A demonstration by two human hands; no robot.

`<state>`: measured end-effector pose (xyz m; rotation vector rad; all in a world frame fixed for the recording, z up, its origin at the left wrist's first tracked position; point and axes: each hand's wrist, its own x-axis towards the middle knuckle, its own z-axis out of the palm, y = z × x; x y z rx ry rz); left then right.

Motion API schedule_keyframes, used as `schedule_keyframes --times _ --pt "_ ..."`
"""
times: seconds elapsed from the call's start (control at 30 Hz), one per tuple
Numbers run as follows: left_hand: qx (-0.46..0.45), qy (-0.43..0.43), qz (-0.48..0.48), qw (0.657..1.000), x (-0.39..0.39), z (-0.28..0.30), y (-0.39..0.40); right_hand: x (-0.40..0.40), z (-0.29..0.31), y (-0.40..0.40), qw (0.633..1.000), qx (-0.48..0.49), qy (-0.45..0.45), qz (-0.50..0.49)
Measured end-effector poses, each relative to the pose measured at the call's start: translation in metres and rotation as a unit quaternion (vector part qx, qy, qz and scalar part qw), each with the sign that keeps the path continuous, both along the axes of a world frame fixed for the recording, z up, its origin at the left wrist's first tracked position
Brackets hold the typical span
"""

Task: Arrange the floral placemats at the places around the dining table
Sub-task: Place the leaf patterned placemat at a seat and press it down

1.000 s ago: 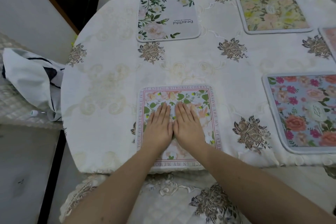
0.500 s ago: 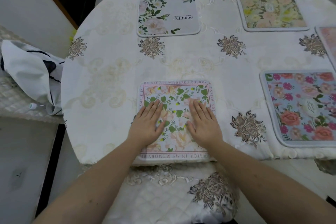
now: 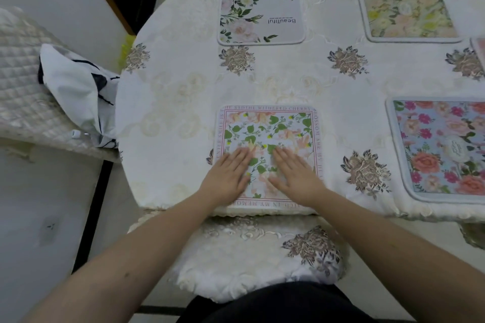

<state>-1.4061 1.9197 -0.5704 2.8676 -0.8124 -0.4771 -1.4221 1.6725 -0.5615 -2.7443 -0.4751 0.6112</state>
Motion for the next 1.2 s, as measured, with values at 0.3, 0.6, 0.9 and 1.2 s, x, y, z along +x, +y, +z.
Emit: schedule_keyframes --times 0.3,0.6,0.9,1.2 --pt "0.062 -0.029 -0.147 0.987 -0.002 -0.002 0.021 -0.009 -0.01 -0.005 0.994 -0.074 -0.019 0.08" --pt "0.102 0.013 -0.142 0.984 0.007 0.01 0.06 -0.012 0.009 -0.034 0.991 -0.089 0.035 0.097" --pt "0.199 0.056 -0.056 0.977 -0.003 0.036 0.067 -0.024 0.039 -0.043 0.977 -0.162 0.132 0.05" --pt "0.137 -0.022 -0.004 0.99 0.013 0.074 0.035 -0.052 0.087 -0.037 0.975 -0.176 0.064 -0.118"
